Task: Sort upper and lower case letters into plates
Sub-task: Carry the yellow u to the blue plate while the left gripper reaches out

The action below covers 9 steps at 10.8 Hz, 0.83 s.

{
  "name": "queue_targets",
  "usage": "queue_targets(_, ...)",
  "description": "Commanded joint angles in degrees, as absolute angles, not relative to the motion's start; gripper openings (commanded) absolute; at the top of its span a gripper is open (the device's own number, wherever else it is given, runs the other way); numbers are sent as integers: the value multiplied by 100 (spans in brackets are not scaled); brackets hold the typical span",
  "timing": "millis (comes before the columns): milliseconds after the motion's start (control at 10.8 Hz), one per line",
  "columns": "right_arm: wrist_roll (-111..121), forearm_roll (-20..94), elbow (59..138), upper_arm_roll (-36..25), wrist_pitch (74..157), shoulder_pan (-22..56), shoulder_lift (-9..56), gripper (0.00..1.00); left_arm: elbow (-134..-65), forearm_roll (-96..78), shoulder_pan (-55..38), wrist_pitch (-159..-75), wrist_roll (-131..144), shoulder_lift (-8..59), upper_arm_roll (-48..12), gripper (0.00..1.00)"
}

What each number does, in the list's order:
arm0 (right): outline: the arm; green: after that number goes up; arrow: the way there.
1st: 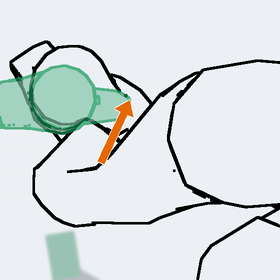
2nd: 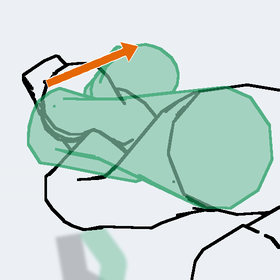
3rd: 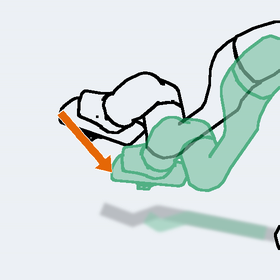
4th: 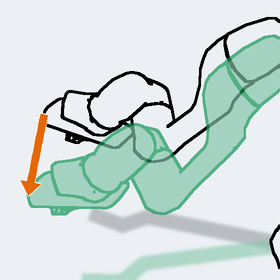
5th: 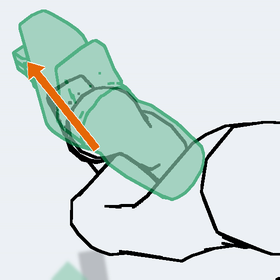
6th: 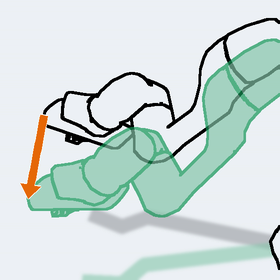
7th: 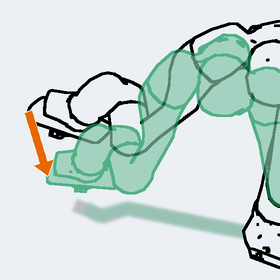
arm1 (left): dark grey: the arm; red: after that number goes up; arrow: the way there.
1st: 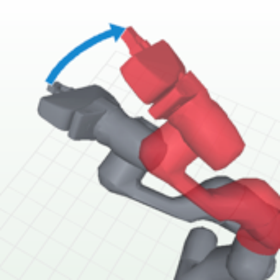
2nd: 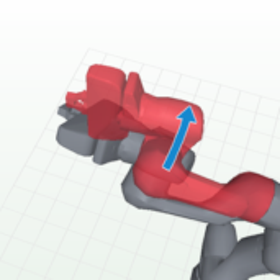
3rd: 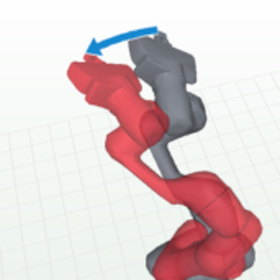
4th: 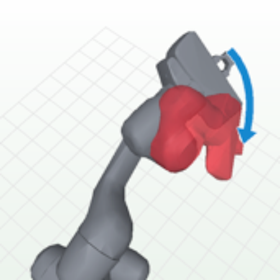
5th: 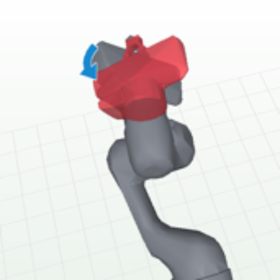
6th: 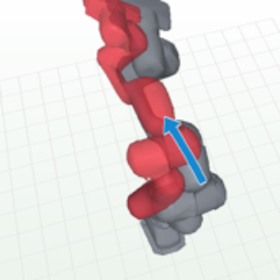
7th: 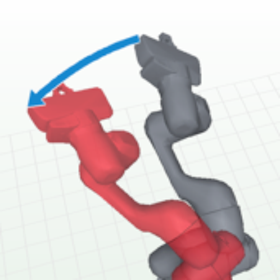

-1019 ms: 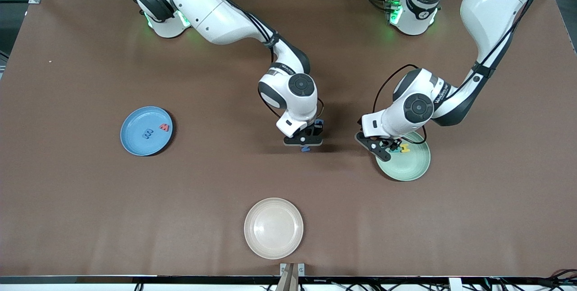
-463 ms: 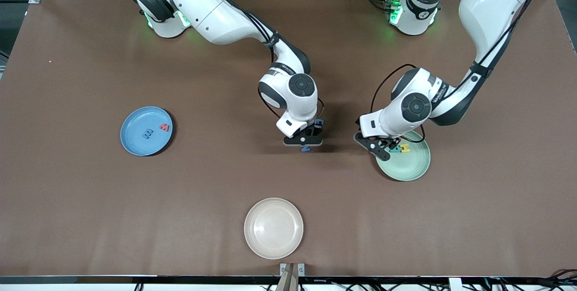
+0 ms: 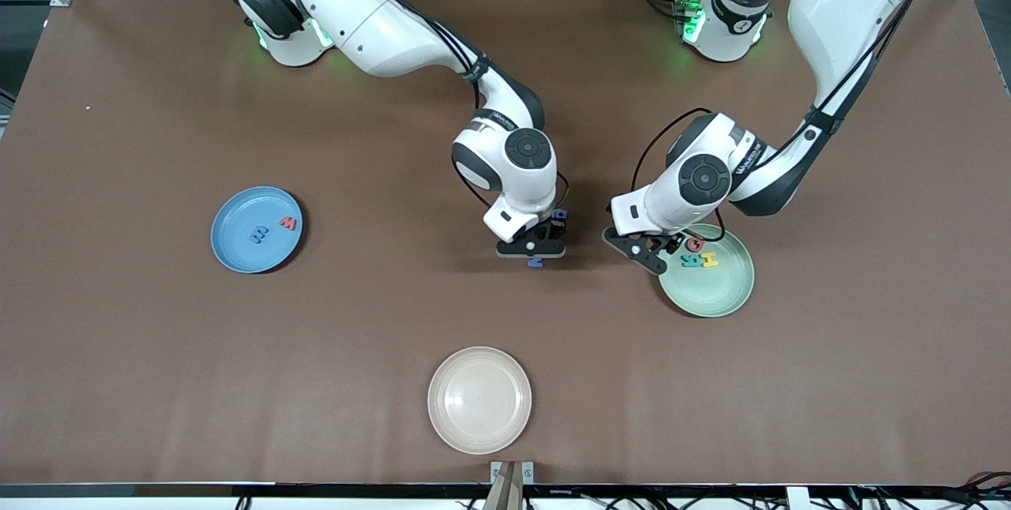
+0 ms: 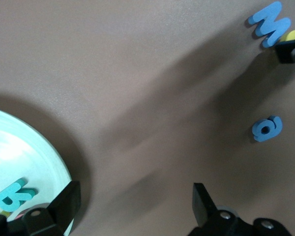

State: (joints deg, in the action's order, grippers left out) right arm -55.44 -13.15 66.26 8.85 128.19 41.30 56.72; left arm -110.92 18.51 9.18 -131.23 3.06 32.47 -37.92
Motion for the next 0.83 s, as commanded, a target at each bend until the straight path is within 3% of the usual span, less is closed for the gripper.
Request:
queue_targets(0, -5520, -1143, 6862, 1019, 12560, 3929, 5223, 0, -11030, 1951, 914, -13096, 536, 3296, -3814, 100)
queue_targets(463, -5467, -512, 7924, 1353, 12007, 3166, 3950, 0, -10048, 2625, 37, -13183, 736, 3901, -3631, 100)
queue_targets(741, -4839, 473, 9048, 1371, 11630, 2359, 2782, 0, -10011, 2890, -79, -13446, 967, 3963, -3481, 100)
